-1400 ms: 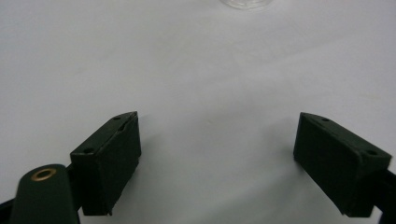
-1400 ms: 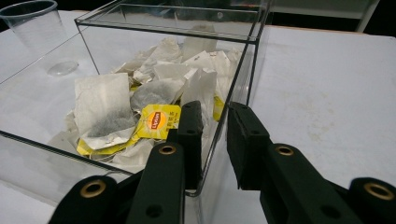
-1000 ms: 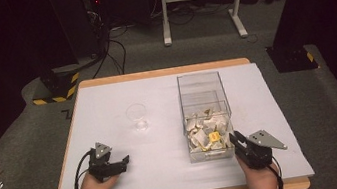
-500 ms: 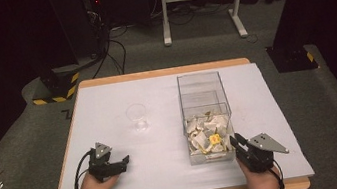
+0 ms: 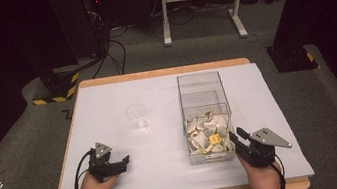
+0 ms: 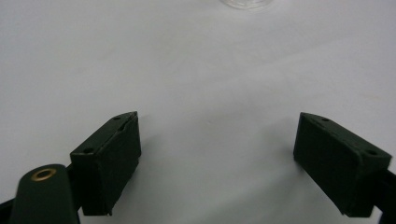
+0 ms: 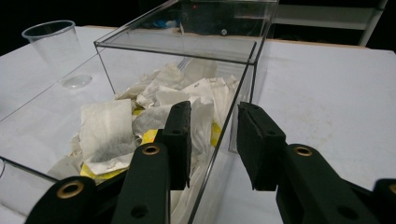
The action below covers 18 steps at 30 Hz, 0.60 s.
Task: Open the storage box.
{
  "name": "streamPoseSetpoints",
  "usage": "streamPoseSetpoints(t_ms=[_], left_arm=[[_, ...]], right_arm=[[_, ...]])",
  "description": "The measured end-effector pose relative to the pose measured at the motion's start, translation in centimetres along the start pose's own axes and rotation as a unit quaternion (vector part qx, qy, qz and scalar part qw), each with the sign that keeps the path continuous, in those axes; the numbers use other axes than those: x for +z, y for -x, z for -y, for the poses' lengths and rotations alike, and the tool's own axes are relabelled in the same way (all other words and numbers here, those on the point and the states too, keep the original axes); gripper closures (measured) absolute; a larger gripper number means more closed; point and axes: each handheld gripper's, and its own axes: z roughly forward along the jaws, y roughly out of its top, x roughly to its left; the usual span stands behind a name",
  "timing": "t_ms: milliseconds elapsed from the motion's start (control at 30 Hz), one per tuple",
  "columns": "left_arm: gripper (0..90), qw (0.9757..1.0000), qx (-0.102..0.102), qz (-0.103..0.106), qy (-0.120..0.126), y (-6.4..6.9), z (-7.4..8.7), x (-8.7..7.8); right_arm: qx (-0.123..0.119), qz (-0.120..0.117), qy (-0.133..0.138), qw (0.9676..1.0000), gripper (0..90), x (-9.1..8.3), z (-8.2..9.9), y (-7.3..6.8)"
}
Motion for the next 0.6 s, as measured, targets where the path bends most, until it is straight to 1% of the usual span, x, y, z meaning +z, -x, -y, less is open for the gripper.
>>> streamPoseSetpoints(t_ms=[200, 233, 300, 333, 433, 467, 500, 567, 600], left_arm=[[15.2, 1.0, 0.0, 0.0, 0.0, 0.0, 0.0, 0.0], [15.2, 1.0, 0.0, 0.0, 0.0, 0.0, 0.0, 0.0], [15.1, 1.0, 0.0, 0.0, 0.0, 0.0, 0.0, 0.0], [15.2, 1.0, 0.0, 0.0, 0.0, 0.0, 0.0, 0.0], [15.2, 1.0, 0.0, 0.0, -0.001, 0.0, 0.0, 0.0], [15.2, 1.0, 0.0, 0.0, -0.001, 0.0, 0.0, 0.0], [15.2, 1.0, 0.0, -0.001, 0.0, 0.0, 0.0, 0.0], [15.2, 1.0, 0.0, -0.001, 0.0, 0.0, 0.0, 0.0], [15.2, 1.0, 0.0, -0.001, 0.0, 0.0, 0.0, 0.0]], right_arm=[[-0.005, 0.002, 0.002, 1.0, 64.3, 0.1, -0.7, 0.5], [-0.007, 0.005, 0.003, 1.0, 64.3, 0.1, -1.0, 0.9], [-0.006, 0.007, 0.002, 1.0, 64.3, 0.1, -1.1, 1.1], [-0.006, 0.01, 0.003, 0.9999, 64.3, 0.2, -1.2, 1.5], [-0.005, 0.017, 0.0, 0.9998, 64.3, 0.3, -1.3, 2.2], [-0.005, 0.017, 0.0, 0.9998, 64.3, 0.3, -1.3, 2.2], [-0.002, 0.022, -0.004, 0.9998, 64.2, 0.4, -1.2, 2.7], [-0.001, 0.027, -0.009, 0.9996, 64.2, 0.6, -1.0, 3.2], [-0.001, 0.027, -0.009, 0.9996, 64.2, 0.6, -1.0, 3.2]])
